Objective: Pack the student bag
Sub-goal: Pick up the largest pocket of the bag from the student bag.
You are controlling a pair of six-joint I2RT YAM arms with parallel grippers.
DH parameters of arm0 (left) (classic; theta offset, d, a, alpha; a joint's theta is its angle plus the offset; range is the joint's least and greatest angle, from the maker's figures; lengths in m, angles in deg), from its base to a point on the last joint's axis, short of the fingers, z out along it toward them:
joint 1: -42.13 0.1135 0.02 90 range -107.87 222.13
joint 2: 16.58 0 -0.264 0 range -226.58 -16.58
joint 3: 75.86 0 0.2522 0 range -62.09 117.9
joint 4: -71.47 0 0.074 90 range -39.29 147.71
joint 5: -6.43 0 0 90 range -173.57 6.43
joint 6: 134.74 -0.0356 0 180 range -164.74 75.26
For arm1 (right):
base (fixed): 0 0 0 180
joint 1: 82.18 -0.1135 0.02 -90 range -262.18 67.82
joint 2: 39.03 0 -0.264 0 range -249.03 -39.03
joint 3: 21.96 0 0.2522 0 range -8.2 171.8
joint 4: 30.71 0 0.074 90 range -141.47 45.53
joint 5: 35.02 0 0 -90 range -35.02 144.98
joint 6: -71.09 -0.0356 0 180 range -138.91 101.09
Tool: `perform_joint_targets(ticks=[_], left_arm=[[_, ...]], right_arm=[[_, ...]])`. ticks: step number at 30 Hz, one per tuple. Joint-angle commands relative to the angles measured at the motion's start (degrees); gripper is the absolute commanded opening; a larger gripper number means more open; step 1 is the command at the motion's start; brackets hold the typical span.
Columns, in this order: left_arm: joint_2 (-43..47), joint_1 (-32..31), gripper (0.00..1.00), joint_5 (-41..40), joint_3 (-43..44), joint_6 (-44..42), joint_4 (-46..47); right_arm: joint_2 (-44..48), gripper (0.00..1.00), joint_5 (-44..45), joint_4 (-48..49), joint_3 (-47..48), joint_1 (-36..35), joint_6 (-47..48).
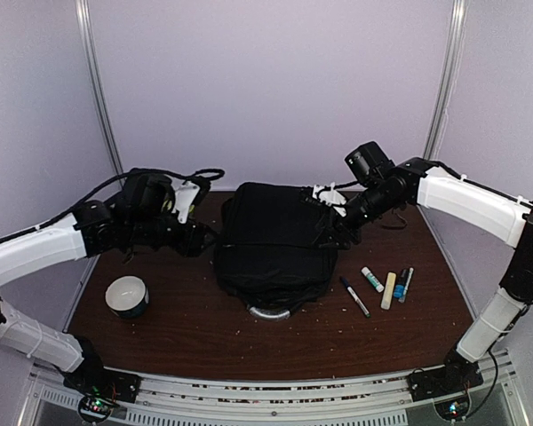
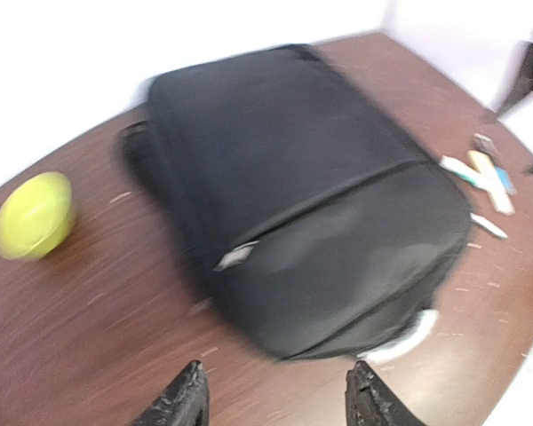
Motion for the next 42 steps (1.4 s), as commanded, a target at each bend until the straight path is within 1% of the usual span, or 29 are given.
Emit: perform_joint_targets(ticks=[1,5,7,9,15,18,22,25,28,37,42], left_arm=[[7.0,6.7,0.55,-6.5,-7.0,3.4,-1.7],[8.0,15.6,0.48,0.5,-11.0,4.7,-1.6],[6.6,18.5,0.45,3.0,-12.2,4.5,-0.9],[4.6,19.6,0.43,5.0,-12.9,3.2,0.7],[-2.3,19.7,0.42,5.1,-13.7,-0.5,4.6],[-6.4,19.5,0.43,11.4,-14.6,-0.9,11.4],[-12.3,17.9,0.44,14.3,-12.4,-1.9,16.4],[-16.7,16.3,0.44,14.0,-9.4,-4.2,16.4],[-21.3,16.1,0.44,14.5,-8.1,-5.6,17.8],[-27.2,16.1,0.45,14.7,-8.9,-8.7,24.0],[-30.8,16.4,0.43,15.1,-6.3,-10.3,25.2]], right_arm=[[0.6,0.56,0.2,5.0,1.2,0.6,-5.1],[-0.7,0.56,3.5,9.3,1.2,0.6,-9.0],[-1.7,0.56,4.5,10.4,1.7,0.6,-10.3],[-2.3,0.56,4.7,11.4,1.6,0.6,-11.4],[-4.1,0.56,4.3,12.5,0.7,0.6,-12.4],[-5.6,0.55,5.0,12.3,0.2,0.5,-12.2],[-6.6,0.55,3.6,10.9,0.0,0.5,-11.8],[-6.2,0.55,2.7,10.9,-0.6,0.5,-11.8],[-5.5,0.55,2.7,11.1,-1.2,0.5,-11.8],[-4.9,0.55,1.9,11.0,-2.1,0.5,-12.0],[-5.3,0.55,1.3,10.8,-2.2,0.5,-11.9]])
